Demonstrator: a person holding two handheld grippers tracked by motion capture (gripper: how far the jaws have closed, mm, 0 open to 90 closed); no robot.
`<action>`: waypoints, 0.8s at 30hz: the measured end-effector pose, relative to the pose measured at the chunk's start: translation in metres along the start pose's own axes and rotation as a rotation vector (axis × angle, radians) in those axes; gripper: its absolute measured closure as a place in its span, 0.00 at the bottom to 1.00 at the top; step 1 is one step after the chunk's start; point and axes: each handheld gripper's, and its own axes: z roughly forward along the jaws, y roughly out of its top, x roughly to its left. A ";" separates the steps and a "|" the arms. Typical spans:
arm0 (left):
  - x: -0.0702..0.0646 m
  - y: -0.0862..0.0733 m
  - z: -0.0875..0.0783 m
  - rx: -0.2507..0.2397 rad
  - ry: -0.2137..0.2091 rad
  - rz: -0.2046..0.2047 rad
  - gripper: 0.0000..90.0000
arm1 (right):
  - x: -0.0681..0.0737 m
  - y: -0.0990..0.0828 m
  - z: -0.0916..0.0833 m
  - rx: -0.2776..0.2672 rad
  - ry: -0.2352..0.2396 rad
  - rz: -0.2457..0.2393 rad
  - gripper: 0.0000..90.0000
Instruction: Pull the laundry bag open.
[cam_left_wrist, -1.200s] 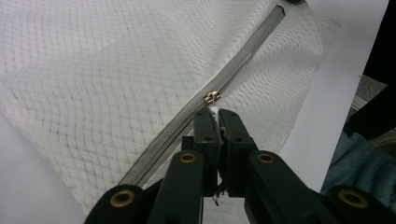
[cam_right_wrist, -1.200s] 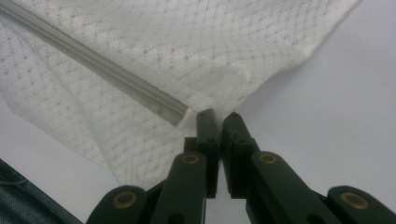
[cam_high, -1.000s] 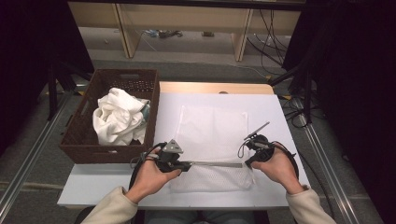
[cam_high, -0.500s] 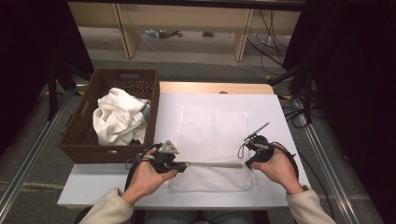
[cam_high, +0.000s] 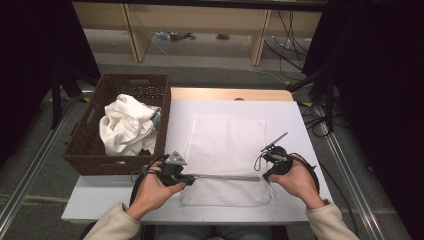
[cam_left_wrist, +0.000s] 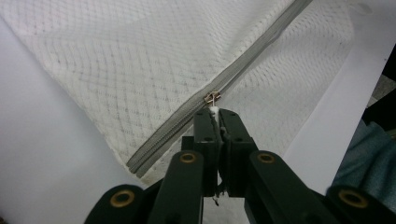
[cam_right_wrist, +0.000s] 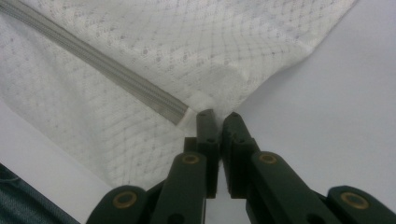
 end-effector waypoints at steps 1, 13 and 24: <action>-0.001 -0.001 0.000 -0.002 0.009 0.004 0.96 | 0.000 -0.001 0.000 -0.002 0.001 -0.008 0.97; 0.006 -0.007 0.001 0.031 0.012 -0.036 0.96 | -0.001 -0.003 0.005 0.004 0.005 -0.018 0.97; 0.009 -0.010 0.001 0.053 0.028 -0.040 0.96 | -0.002 -0.006 0.007 0.020 0.005 -0.002 0.97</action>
